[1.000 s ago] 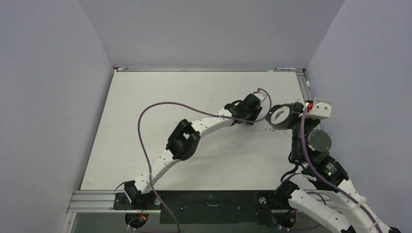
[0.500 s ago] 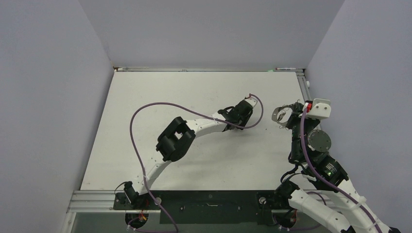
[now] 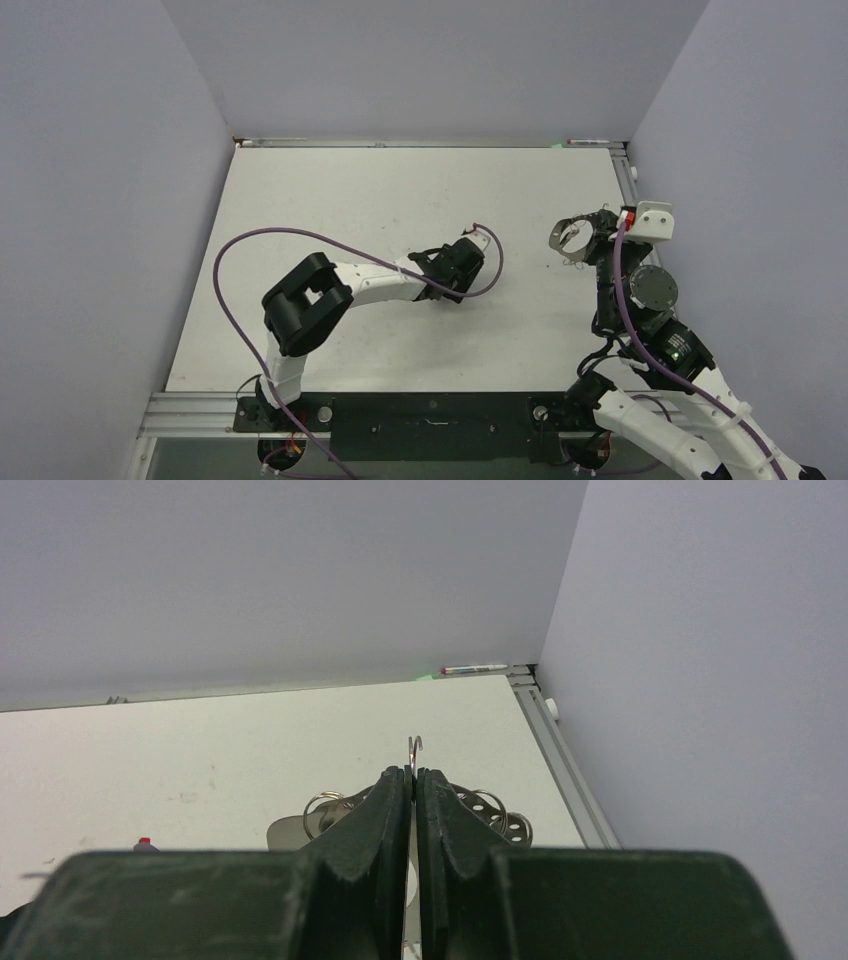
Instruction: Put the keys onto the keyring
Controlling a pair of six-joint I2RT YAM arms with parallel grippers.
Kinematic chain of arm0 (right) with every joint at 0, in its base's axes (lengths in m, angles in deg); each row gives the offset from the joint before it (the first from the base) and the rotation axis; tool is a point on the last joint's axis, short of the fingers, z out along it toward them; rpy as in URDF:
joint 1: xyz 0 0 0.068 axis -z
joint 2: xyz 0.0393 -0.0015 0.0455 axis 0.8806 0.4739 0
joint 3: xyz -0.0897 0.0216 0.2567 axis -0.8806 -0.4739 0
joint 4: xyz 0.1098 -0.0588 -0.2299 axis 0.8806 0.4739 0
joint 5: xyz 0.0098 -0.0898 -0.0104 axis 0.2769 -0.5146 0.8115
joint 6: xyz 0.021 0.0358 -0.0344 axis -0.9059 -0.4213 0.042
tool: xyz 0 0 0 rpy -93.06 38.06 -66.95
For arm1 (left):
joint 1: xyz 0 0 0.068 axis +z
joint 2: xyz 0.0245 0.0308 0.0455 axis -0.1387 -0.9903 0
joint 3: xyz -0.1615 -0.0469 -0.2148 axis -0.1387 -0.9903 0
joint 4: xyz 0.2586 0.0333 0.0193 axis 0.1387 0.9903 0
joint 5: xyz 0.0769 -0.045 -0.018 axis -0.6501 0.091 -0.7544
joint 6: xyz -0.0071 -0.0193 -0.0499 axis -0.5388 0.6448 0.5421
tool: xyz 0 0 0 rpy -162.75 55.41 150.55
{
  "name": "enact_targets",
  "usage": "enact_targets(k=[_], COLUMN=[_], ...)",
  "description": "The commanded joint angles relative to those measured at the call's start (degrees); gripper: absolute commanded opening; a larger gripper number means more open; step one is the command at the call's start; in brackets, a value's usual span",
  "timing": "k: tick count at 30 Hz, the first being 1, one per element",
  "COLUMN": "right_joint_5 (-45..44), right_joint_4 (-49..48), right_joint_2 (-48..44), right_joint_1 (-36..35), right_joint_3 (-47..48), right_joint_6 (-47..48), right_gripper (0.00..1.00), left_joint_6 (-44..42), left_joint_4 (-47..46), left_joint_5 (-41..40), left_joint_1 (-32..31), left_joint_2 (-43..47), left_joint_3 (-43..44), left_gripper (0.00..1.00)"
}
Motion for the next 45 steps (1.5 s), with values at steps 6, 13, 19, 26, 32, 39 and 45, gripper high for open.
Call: enact_targets(k=[6,13,19,26,32,39,45], right_joint_5=[3.69,4.70,5.27,5.99,6.61,7.31,7.61], right_joint_4=[-0.60,-0.49,-0.05,-0.20,-0.48,-0.69,-0.80], right_joint_2=[0.95,1.57,1.95,2.19,2.83,3.67,4.05], right_joint_1=[-0.34,-0.32,-0.30,-0.30,-0.36,-0.34,-0.31], right_joint_3=[-0.49,-0.63,-0.29,-0.46,-0.46,-0.45,-0.37], right_joint_6=[-1.31,-1.49,-1.38,-1.27,-1.16,-1.08,-1.01], right_gripper=[0.05,0.05,0.05,0.05,0.05,0.05,0.05], left_joint_6=[-11.56,-20.04,-22.62,-22.86,-23.38,-23.65,-23.80], left_joint_4=[5.55,6.15,4.81,3.94,2.27,2.03,1.87], left_joint_5=[-0.08,2.88,7.61,8.96,9.72,10.61,11.63], left_joint_1=[-1.67,-1.48,0.35,2.84,3.76,4.59,4.88], left_joint_2=[8.97,5.68,2.52,-0.79,-1.24,-1.20,-1.57], left_joint_3=[0.83,1.88,2.61,4.20,3.81,3.96,4.22], left_gripper=[0.54,0.49,0.42,0.32,0.30,0.27,0.22])
